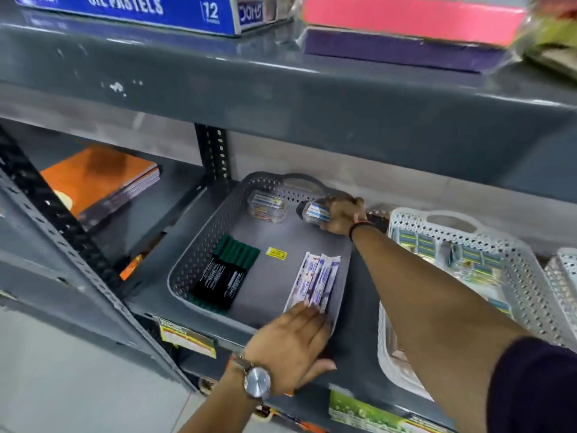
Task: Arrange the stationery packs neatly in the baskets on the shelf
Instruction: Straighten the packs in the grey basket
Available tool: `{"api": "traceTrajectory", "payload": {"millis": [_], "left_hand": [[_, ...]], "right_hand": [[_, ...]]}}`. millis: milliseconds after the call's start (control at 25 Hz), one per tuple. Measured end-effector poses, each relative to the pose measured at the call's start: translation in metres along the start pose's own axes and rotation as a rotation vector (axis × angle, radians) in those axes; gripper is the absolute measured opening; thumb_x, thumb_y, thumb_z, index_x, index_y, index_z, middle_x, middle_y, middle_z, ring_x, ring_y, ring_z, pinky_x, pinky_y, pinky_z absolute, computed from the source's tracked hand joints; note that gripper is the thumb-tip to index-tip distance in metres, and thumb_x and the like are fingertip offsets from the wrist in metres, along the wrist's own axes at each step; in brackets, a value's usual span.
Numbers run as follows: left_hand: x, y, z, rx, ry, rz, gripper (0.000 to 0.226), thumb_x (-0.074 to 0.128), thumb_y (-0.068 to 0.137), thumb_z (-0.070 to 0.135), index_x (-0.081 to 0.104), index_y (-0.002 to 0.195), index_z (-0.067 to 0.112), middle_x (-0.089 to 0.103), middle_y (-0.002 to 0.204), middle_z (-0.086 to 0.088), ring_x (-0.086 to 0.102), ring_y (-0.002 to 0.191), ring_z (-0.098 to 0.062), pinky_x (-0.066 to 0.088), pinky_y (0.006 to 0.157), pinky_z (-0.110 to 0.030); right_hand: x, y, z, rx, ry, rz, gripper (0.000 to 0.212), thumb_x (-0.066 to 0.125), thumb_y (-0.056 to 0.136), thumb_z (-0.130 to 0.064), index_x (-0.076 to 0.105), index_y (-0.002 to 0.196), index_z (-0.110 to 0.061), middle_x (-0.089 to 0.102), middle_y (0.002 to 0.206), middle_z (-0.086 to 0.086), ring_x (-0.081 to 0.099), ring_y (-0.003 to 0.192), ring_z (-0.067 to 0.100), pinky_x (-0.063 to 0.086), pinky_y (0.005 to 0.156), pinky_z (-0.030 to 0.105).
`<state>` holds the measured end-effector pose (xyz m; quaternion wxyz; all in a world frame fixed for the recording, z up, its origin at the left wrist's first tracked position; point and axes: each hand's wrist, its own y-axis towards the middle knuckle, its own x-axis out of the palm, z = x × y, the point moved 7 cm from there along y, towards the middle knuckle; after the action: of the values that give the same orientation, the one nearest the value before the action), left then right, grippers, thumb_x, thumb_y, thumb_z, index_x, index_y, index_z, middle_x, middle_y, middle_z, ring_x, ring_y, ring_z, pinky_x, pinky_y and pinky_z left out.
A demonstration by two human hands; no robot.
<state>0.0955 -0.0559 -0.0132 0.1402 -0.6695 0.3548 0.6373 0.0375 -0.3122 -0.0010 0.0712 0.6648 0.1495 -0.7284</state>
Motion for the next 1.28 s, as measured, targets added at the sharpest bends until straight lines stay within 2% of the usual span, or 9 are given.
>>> {"api": "traceTrajectory", "payload": {"millis": [200, 360, 560, 720, 880, 1000, 1080, 1200, 1280], "left_hand": [[-0.002, -0.001, 0.001, -0.050, -0.023, 0.049, 0.056, 0.024, 0.091, 0.046, 0.070, 0.105, 0.018, 0.075, 0.099, 0.007, 0.069, 0.093, -0.009, 0.054, 0.086, -0.024], [0.001, 0.000, -0.001, -0.078, -0.052, 0.021, 0.055, 0.028, 0.088, 0.049, 0.069, 0.107, 0.017, 0.074, 0.101, 0.006, 0.068, 0.095, -0.010, 0.053, 0.087, -0.025], [-0.005, 0.000, -0.005, -0.131, -0.052, -0.020, 0.066, 0.007, 0.096, 0.041, 0.066, 0.111, 0.016, 0.073, 0.105, 0.002, 0.068, 0.099, -0.013, 0.050, 0.091, -0.027], [-0.026, 0.020, 0.018, -0.132, -0.059, -0.049, 0.070, 0.003, 0.097, 0.039, 0.064, 0.114, 0.010, 0.070, 0.114, -0.003, 0.064, 0.108, -0.018, 0.024, 0.106, -0.032], [-0.041, 0.073, 0.091, -0.003, -0.052, 0.004, 0.067, 0.006, 0.097, 0.037, 0.066, 0.110, 0.011, 0.070, 0.113, -0.003, 0.064, 0.108, -0.019, 0.011, 0.108, -0.031], [-0.044, 0.110, 0.143, 0.067, -0.052, 0.035, 0.071, 0.004, 0.097, 0.037, 0.069, 0.106, 0.010, 0.071, 0.111, -0.005, 0.065, 0.104, -0.021, 0.011, 0.108, -0.031], [-0.035, 0.117, 0.146, 0.037, -0.035, -0.027, 0.073, 0.002, 0.097, 0.037, 0.069, 0.105, 0.008, 0.071, 0.109, -0.008, 0.067, 0.102, -0.023, 0.011, 0.107, -0.030], [-0.033, 0.106, 0.130, -0.050, -0.072, 0.004, 0.077, 0.002, 0.097, 0.039, 0.069, 0.102, 0.003, 0.072, 0.106, -0.012, 0.068, 0.097, -0.027, 0.012, 0.106, -0.028], [-0.029, 0.134, 0.180, 0.035, -0.068, -0.011, 0.078, 0.002, 0.097, 0.041, 0.069, 0.102, 0.001, 0.072, 0.105, -0.014, 0.068, 0.097, -0.029, 0.012, 0.106, -0.027]], "right_hand": [[0.008, 0.009, 0.001, 0.055, -0.111, -0.045, 0.060, 0.061, 0.082, -0.045, 0.046, 0.136, -0.023, 0.053, 0.139, 0.000, 0.046, 0.127, 0.025, 0.022, 0.111, 0.051], [0.012, 0.010, 0.002, 0.058, -0.091, -0.085, 0.066, 0.065, 0.079, -0.046, 0.044, 0.137, -0.024, 0.052, 0.140, 0.001, 0.044, 0.129, 0.026, 0.021, 0.111, 0.052], [-0.014, -0.011, 0.006, -0.054, 0.055, 0.058, 0.052, 0.058, 0.084, -0.040, 0.047, 0.133, -0.029, 0.047, 0.137, 0.006, 0.045, 0.124, 0.028, 0.021, 0.109, 0.049], [-0.046, -0.086, 0.066, -0.056, 0.120, 0.281, 0.037, 0.053, 0.090, -0.036, 0.056, 0.124, -0.021, 0.053, 0.131, 0.005, 0.051, 0.119, 0.024, 0.019, 0.109, 0.045], [-0.036, -0.228, 0.191, 0.194, 0.182, 0.368, 0.030, 0.054, 0.090, -0.030, 0.062, 0.118, -0.022, 0.060, 0.128, 0.001, 0.055, 0.119, 0.020, 0.025, 0.105, 0.043], [0.001, -0.334, 0.291, 0.554, 0.198, 0.328, 0.030, 0.056, 0.089, -0.029, 0.063, 0.117, -0.021, 0.062, 0.127, 0.002, 0.058, 0.116, 0.021, 0.034, 0.101, 0.039], [0.026, -0.374, 0.327, 0.727, 0.235, 0.259, 0.037, 0.057, 0.089, -0.030, 0.058, 0.124, -0.020, 0.058, 0.132, 0.004, 0.056, 0.119, 0.024, 0.038, 0.101, 0.040], [0.064, -0.387, 0.350, 0.817, 0.312, 0.080, 0.049, 0.060, 0.088, -0.032, 0.050, 0.132, -0.012, 0.051, 0.135, 0.014, 0.052, 0.121, 0.030, 0.042, 0.102, 0.041], [0.090, -0.445, 0.406, 0.953, 0.403, 0.004, 0.053, 0.057, 0.089, -0.034, 0.047, 0.133, -0.006, 0.049, 0.133, 0.020, 0.051, 0.120, 0.033, 0.043, 0.100, 0.038]]}}
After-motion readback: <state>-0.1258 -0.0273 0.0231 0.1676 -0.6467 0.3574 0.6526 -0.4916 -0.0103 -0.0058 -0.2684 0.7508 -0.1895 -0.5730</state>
